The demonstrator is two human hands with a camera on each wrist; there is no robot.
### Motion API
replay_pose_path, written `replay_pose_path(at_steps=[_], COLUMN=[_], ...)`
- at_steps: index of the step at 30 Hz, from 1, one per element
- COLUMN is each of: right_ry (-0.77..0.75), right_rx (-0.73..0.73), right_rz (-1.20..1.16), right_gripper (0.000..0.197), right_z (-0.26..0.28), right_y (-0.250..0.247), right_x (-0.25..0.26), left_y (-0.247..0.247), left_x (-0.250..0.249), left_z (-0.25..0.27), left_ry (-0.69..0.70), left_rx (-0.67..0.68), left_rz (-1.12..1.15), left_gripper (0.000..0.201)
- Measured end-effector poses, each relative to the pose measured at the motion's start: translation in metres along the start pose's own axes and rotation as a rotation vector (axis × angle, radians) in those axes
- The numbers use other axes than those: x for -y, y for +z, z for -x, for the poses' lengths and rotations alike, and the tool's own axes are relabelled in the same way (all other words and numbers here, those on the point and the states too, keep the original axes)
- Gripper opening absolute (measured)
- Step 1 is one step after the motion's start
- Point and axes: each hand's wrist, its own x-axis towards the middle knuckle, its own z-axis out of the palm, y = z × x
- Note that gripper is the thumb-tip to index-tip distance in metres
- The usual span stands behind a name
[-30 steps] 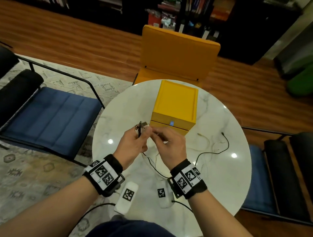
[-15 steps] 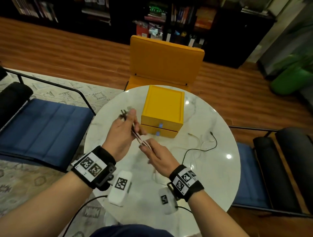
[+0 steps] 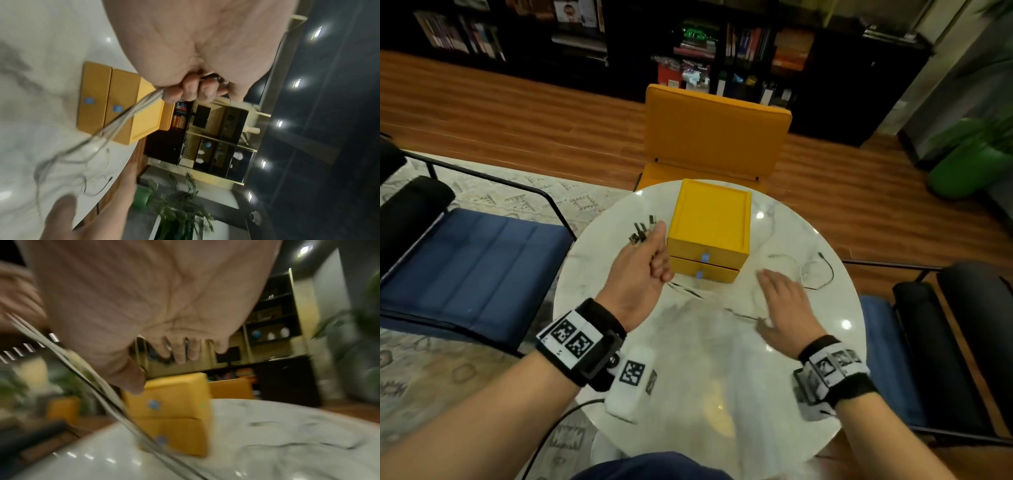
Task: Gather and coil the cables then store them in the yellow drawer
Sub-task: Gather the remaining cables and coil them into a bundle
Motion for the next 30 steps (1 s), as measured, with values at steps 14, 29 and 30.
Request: replay_pose_path(at_steps=[14, 29, 30], right_ry=[-0.29, -0.28, -0.267], right_rx=[-0.059, -0.127, -0.205], right_rz=[-0.409, -0.59, -0.616], right_gripper=[0.024, 0.017, 0.018], right_z=[-0.004, -0.016, -0.016], right_y=[-0.033, -0.108, -0.105], right_x=[0.115, 0.057, 0.056], left_y=[-0.048, -0.027, -0.026], left_x=[0.007, -0.002, -0.002], left_z=[0.01, 0.025, 0.024], left_ry=[0.126, 0.078, 0.05], left_rx=[-0.343, 0.297, 0.252], left_rz=[-0.567, -0.817, -0.7], left_gripper=[0.053, 0.04, 0.039])
